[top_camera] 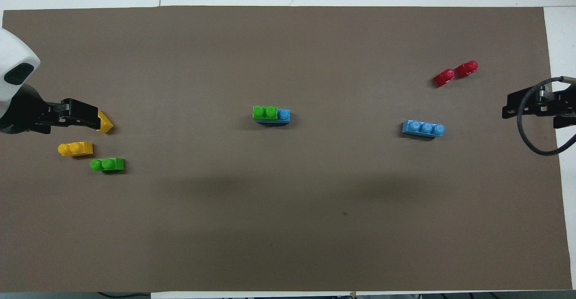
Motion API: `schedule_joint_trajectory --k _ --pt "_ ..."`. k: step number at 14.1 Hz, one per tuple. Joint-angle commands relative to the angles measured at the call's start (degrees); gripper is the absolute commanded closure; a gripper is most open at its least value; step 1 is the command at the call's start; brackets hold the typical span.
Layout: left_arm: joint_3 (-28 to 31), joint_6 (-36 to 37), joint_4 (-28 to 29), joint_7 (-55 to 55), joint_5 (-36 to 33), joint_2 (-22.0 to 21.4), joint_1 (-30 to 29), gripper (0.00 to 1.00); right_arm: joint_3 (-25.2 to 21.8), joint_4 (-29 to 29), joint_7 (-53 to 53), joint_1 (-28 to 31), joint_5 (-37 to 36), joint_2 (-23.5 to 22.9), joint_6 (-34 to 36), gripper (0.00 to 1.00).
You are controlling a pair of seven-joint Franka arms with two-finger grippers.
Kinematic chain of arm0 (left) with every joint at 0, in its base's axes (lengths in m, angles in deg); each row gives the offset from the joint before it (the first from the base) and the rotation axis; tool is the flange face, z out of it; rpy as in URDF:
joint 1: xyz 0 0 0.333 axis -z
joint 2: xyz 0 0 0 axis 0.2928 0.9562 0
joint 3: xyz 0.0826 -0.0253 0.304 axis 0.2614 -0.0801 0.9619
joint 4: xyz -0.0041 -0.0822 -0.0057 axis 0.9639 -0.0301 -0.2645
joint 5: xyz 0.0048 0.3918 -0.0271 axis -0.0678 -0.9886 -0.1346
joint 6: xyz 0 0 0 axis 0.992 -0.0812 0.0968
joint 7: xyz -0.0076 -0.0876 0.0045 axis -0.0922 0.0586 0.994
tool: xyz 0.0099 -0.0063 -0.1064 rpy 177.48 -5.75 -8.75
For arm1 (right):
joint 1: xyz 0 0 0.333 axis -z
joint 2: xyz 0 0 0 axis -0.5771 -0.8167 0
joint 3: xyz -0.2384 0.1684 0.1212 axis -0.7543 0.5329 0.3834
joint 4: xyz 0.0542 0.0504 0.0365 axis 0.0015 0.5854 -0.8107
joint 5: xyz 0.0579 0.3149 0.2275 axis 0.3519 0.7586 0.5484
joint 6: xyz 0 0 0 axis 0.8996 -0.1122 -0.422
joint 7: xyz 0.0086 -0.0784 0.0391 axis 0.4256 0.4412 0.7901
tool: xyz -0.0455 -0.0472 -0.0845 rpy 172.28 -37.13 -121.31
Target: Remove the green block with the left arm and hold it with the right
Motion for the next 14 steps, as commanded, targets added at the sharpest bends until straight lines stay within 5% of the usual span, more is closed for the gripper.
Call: schedule_joint_trajectory --k 1,14 --pt "-0.01 0.65 -0.69 -0.62 0.79 -0.04 -0.05 0.00 0.19 1.02 0.24 1.30 0.90 0.88 2.01 0.00" --pt "-0.10 0.66 -0.51 -0.53 0.96 -0.31 -0.14 0.00 0.19 1.02 1.91 0.43 0.82 0.88 0.63 0.00"
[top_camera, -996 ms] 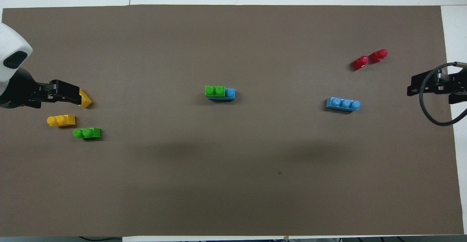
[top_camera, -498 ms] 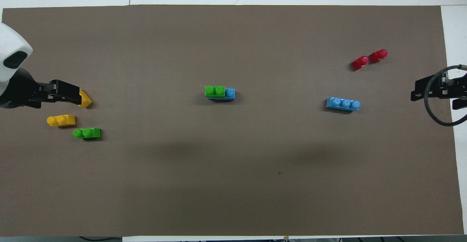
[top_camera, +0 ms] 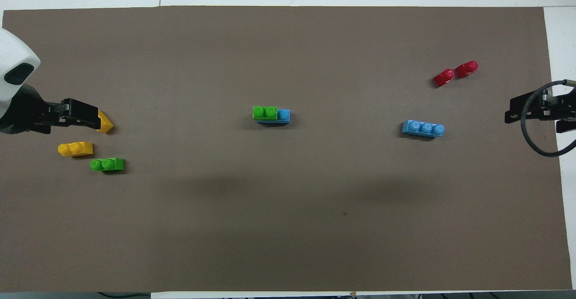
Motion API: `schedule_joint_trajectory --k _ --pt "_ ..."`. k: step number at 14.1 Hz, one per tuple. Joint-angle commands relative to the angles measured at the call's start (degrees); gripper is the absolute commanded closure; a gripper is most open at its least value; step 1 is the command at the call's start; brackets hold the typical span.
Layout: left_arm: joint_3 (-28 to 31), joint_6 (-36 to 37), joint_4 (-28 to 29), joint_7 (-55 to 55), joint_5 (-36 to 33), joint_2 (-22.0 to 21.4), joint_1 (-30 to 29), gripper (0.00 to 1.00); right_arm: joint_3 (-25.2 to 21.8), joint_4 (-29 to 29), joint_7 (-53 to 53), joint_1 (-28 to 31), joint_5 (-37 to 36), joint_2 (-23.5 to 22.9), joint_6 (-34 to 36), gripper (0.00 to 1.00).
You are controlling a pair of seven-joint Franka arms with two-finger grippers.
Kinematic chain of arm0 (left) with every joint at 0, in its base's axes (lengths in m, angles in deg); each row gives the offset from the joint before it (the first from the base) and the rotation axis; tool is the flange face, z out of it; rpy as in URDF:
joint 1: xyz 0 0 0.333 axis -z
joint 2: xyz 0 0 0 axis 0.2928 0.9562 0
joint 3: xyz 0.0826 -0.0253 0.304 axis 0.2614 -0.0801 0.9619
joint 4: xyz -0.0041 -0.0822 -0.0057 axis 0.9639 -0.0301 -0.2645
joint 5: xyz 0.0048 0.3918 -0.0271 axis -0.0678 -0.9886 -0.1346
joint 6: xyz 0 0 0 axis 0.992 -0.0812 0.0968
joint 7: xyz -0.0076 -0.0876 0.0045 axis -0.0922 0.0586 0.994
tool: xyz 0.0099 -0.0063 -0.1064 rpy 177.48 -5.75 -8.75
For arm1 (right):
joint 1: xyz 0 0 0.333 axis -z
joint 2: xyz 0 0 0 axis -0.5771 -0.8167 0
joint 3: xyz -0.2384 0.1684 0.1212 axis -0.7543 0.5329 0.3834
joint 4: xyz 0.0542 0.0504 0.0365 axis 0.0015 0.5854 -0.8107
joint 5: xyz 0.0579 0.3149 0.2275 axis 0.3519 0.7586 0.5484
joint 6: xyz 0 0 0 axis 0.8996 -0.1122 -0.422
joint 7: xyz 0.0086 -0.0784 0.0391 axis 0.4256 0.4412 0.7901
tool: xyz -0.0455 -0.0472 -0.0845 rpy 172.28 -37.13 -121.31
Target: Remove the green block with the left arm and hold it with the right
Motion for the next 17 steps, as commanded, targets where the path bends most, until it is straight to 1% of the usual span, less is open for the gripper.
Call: schedule_joint_trajectory --k 1,4,5,6,7,8,10,11,13,14,17 --pt "-0.08 0.74 -0.42 -0.45 0.97 -0.39 -0.14 0.00 0.06 1.25 -0.12 -0.39 0.81 0.85 -1.01 0.01" --pt "-0.08 0.74 -0.15 -0.10 0.97 -0.48 -0.05 0.00 0.24 2.22 -11.95 -1.61 1.16 0.94 -1.62 0.03" --pt "-0.08 0.74 0.20 0.34 1.05 -0.57 -0.05 0.00 0.32 2.40 -16.00 -2.32 1.78 0.59 -2.85 0.04" --pt "-0.08 0.74 0.37 2.17 1.05 -0.66 -0.05 0.00 0.33 3.09 -20.22 -2.93 2.39 0.41 -4.16 0.05" --pt "-0.16 0.40 0.90 6.37 1.23 -0.74 0.04 0.00 0.33 3.45 -24.35 -3.37 3.96 0.06 -5.22 0.05" --pt "-0.25 -0.56 1.25 12.33 1.49 -1.01 0.82 0.00 0.33 3.54 -29.70 -3.73 6.94 -0.90 -5.93 0.07" --pt "-0.25 -3.63 3.26 25.59 1.67 -1.71 5.37 0.00 0.24 3.63 -42.34 -3.73 14.66 -3.09 -7.16 0.07" --pt "-0.25 -5.91 5.02 32.18 1.67 -2.41 7.49 0.00 0.32 3.63 -46.50 -4.08 16.88 -4.06 -8.56 0.07" --pt "-0.25 -9.44 7.31 46.67 1.67 -3.20 11.53 0.00 0.41 3.63 -51.35 -6.97 18.91 -6.17 -11.37 0.07" --pt "-0.25 -10.84 7.67 54.58 1.67 -3.29 13.03 0.00 0.41 3.89 -53.55 -7.16 21.27 -7.14 -12.69 0.07" --pt "-0.25 -17.34 9.60 74.56 1.67 -3.29 16.98 0.00 0.41 9.23 -54.80 -7.86 31.63 -7.85 -17.78 0.07"
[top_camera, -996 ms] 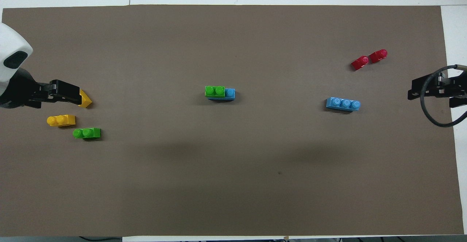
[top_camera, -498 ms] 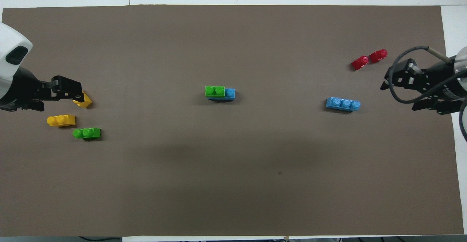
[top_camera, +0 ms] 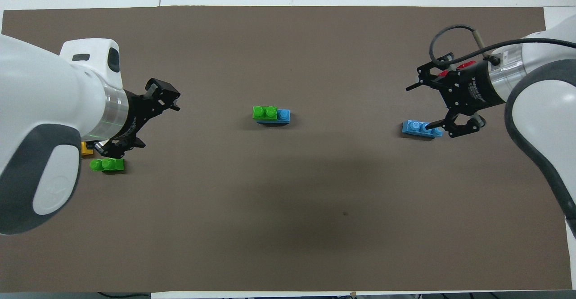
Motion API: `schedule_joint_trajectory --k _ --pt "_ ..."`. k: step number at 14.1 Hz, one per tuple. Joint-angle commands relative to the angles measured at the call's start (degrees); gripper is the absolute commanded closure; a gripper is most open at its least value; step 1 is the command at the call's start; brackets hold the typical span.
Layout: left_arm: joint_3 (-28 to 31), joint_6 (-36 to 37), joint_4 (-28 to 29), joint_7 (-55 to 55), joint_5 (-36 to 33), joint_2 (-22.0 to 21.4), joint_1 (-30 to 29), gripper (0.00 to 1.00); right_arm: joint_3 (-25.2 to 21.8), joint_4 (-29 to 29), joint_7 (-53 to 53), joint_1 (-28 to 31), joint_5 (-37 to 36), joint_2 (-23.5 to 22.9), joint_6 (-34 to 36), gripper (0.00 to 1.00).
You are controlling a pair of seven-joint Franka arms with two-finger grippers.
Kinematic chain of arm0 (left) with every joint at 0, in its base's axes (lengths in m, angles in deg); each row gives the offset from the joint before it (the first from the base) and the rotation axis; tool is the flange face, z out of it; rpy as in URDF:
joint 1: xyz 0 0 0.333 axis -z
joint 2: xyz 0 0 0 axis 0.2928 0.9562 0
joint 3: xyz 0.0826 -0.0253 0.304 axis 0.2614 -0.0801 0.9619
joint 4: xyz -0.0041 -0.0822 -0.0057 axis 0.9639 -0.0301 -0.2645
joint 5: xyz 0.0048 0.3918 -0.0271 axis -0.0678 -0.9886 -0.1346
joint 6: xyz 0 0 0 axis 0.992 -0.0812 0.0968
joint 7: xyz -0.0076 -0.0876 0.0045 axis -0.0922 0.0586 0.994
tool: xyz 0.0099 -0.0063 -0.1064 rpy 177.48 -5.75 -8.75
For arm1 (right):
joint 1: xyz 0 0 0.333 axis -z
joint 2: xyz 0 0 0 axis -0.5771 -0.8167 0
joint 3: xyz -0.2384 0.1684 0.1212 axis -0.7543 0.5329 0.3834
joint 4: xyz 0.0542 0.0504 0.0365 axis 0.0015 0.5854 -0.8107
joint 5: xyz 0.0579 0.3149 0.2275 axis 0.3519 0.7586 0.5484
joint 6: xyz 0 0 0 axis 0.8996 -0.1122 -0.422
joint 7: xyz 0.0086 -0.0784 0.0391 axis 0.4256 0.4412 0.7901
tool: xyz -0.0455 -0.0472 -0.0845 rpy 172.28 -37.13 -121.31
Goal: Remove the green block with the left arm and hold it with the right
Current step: 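Move the left gripper while the right gripper reaches the green-blue stack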
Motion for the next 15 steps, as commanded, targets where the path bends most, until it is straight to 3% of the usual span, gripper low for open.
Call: schedule_joint_trajectory --k 1,4,8,13,15 --pt "0.95 -6.21 4.45 15.39 0.61 -2.37 3.46 0.00 -0.03 5.77 -2.24 -0.53 9.25 -0.26 -5.44 0.07" --pt "0.95 -8.94 5.16 29.00 0.52 -1.24 6.63 0.00 -0.03 6.40 -10.13 -2.45 13.58 -3.24 -9.40 0.07" --pt "0.95 -12.81 4.54 41.67 0.08 4.55 9.53 0.00 -0.03 7.97 -12.62 -6.40 15.52 -5.89 -15.46 0.07" --pt "0.95 -16.41 3.40 46.89 0.25 10.45 11.20 0.00 -0.03 8.51 -14.46 -10.55 17.44 -10.46 -22.94 0.07" --pt "0.95 -16.51 0.43 48.37 0.43 14.83 11.73 0.00 -0.03 8.51 -14.55 -11.07 19.03 -12.21 -24.96 0.07"
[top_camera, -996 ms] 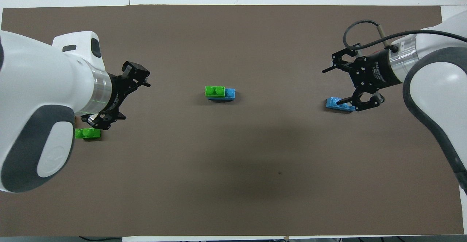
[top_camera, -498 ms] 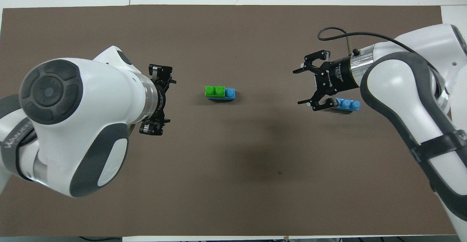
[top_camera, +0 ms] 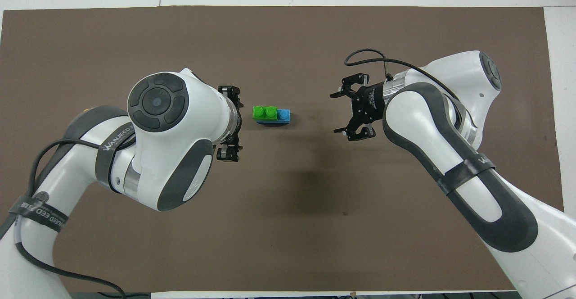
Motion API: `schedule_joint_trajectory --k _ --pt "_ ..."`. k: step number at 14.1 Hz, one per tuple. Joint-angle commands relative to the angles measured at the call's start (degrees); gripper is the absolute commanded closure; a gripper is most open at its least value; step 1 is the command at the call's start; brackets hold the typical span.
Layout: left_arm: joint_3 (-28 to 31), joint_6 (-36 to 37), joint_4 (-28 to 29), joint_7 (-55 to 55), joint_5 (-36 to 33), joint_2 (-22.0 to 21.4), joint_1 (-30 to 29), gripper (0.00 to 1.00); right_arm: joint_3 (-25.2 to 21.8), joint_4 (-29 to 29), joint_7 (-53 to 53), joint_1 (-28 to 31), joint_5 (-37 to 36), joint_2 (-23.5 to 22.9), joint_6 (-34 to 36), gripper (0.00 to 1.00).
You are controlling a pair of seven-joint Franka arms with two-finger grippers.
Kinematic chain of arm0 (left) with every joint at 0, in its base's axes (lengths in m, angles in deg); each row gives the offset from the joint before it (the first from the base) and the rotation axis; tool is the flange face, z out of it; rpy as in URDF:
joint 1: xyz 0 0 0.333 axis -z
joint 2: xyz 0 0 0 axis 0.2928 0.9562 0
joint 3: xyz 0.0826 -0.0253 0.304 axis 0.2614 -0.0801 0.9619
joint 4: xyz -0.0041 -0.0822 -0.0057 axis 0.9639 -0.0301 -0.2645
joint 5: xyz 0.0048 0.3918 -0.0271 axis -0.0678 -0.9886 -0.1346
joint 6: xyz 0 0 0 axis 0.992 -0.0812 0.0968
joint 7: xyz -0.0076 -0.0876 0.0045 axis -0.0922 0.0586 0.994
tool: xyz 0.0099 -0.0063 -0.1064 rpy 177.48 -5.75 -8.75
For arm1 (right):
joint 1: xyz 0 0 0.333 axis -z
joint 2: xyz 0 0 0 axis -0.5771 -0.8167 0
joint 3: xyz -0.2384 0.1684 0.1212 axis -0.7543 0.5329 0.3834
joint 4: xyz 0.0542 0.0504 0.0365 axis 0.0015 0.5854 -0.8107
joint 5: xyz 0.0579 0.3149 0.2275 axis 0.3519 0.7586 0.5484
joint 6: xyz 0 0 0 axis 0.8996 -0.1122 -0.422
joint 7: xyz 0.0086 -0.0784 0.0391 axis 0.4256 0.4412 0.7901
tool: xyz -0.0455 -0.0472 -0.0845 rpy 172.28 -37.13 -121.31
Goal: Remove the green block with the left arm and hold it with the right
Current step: 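Move the left gripper while the right gripper reaches the green-blue stack, then grasp the green block with the left gripper while the right gripper grasps blue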
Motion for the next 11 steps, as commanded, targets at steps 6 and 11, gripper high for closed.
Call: schedule_joint_trajectory --k 6,11 --pt "0.97 -0.87 -10.24 4.74 0.43 11.27 1.51 0.00 -0.11 0.26 -2.95 -5.71 3.47 -3.86 -8.44 0.07" --pt "1.23 -0.60 -13.77 5.17 -0.01 16.12 1.51 0.00 -0.11 0.17 -3.13 -8.79 4.53 -5.70 -12.65 0.07"
